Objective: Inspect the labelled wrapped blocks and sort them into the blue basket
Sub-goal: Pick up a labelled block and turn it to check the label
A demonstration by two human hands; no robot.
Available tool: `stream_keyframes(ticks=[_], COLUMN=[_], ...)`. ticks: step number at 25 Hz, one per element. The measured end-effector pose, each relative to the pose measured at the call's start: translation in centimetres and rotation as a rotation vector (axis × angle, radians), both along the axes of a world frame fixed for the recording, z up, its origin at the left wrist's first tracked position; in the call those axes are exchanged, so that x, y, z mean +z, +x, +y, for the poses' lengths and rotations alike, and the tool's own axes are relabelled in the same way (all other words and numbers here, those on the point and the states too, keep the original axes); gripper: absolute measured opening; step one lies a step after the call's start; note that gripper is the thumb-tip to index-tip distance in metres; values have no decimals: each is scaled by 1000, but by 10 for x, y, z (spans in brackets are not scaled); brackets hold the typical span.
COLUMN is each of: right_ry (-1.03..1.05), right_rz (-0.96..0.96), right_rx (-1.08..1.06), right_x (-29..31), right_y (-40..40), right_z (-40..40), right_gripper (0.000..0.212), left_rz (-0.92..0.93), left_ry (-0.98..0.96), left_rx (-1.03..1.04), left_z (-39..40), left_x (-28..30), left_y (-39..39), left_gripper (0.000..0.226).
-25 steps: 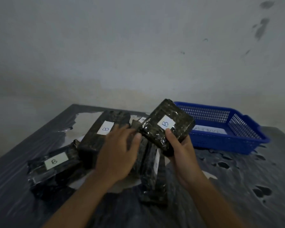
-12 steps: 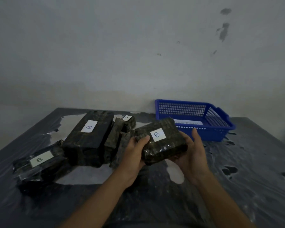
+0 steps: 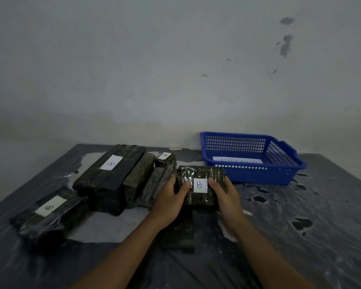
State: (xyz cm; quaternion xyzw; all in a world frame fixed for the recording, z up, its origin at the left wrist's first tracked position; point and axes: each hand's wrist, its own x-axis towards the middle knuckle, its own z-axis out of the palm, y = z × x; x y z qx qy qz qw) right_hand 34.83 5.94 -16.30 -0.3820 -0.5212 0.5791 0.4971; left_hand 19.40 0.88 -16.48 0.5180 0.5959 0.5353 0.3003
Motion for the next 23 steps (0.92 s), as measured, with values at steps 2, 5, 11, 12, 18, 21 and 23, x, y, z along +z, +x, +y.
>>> stream_keyframes(ticks=[2,5,11,12,18,21,23], right_ry=[37,97,53,39,44,53,42], right_rz=[-7,-7,87,100,49,29,34], right_rx=[-8,4,55,52,7,-8,-18], right_x=[-11,-26,-27,-27,-29,-27,-25], right_y=[-8,-12,-10,-11,-14,-15,-16], right_z=[6,14,17,16,20,17,16], right_gripper=[20,22,27,30,26,22,20], left_rz=[-25,-50,-159,-165,-197,-136,-110], left_ry=[14,108,189,201,182,172,162], left_rx=[-10,-61,-129,-130,-80,-25,-14], left_z=[5,9,16,15,18,19,20], left_x=[-12,-28,-33,-33,-35,-36,-37], left_y=[-7,-12,-15,-15,-14,-14,-15], left_gripper=[27,26,30,28,26,24,23])
